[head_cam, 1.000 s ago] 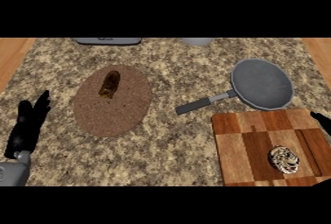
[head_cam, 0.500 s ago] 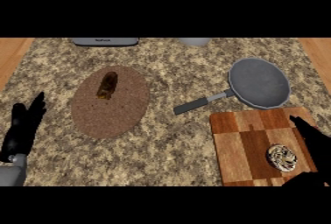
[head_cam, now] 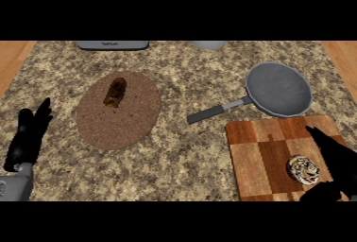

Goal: Pick the cupcake from the cutting board and place it in the pan

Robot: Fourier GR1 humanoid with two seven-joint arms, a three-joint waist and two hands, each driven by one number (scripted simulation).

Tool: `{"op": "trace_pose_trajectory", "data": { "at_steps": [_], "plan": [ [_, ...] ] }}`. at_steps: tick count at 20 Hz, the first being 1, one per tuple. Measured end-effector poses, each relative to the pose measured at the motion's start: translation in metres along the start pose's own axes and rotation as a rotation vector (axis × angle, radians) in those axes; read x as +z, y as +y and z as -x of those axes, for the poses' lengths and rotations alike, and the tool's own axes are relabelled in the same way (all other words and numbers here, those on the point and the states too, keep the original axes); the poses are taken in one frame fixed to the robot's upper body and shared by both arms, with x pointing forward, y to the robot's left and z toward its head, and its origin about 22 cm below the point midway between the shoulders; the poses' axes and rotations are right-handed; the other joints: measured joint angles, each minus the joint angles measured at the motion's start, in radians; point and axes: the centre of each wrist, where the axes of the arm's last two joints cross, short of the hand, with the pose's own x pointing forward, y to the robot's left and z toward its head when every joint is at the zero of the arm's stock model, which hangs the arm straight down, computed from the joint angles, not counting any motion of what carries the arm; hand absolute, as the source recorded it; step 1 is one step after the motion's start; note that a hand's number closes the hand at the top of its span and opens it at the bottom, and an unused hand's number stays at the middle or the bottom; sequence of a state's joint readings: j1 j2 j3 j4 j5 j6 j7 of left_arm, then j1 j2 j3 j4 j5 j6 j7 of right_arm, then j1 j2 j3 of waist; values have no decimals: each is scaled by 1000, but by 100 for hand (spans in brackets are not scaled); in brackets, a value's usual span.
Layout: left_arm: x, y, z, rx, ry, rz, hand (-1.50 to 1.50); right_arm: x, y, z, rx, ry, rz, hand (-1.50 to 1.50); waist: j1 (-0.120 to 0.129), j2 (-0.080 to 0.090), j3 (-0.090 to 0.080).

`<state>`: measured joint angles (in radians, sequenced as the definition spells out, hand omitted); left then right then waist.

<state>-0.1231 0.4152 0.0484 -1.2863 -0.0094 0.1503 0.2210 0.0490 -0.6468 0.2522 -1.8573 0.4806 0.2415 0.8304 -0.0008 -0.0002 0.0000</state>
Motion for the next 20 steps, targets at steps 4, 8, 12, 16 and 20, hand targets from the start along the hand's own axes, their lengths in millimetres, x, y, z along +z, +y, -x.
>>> {"op": "trace_pose_trajectory", "data": {
  "at_steps": [4, 8, 12, 16, 20],
  "plan": [
    [2, 5, 1, 1, 5, 4, 0, -11, 5, 1, -1, 1, 6, -150, 1, 0, 0],
    [0, 2, 2, -2, 6, 0, 0, -13, 9, 0, 1, 5, -5, -150, 0, 0, 0],
    [0, 2, 2, 3, 4, 4, 0, -19, 24, 0, 2, 20, -21, -150, 0, 0, 0],
    [0, 3, -4, 3, 5, 6, 0, -27, 26, 4, 11, 41, -38, -150, 0, 0, 0],
    [2, 2, -3, 3, 0, 4, 0, -37, 41, 4, 28, 52, -44, 150, 1, 0, 0]
  ]
}}
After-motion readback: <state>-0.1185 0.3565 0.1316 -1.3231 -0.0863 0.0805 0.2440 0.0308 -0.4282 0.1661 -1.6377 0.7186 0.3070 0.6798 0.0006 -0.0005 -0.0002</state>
